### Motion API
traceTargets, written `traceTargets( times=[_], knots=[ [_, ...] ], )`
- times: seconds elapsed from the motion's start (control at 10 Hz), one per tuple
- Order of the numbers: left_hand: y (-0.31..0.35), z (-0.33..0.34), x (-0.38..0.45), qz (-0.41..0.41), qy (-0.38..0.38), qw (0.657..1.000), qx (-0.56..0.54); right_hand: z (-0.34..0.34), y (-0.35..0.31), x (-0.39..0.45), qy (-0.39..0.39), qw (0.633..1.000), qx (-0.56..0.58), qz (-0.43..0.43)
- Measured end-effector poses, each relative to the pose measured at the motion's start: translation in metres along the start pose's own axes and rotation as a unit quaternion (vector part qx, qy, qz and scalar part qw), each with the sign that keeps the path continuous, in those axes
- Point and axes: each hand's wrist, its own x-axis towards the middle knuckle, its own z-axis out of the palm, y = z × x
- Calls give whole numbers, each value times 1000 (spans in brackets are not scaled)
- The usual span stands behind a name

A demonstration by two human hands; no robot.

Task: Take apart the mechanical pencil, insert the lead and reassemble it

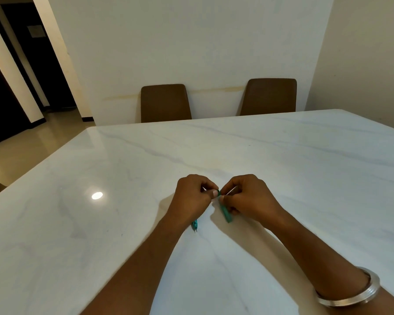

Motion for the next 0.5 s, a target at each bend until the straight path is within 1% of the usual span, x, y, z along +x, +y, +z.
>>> traceTargets(
  times=[0.1,0.2,0.3,0.4,0.5],
  knots=[
    [-1,2,-2,5,-7,1000,23,3,-1,-2,-1,999,-41,-23],
    [0,-5,-2,3,38,999,-15,4,-4,-1,-4,998,-61,-32],
    [-4,-16,-1,-12,92,994,-53,1,-4,-3,-15,998,-56,-30],
    [-12,-30,-9,-22,127,990,-62,-5,-5,-9,-5,999,-36,-34],
    [-13,-33,-17,-17,116,993,-16,-7,-9,-10,31,997,-39,-53]
  ],
)
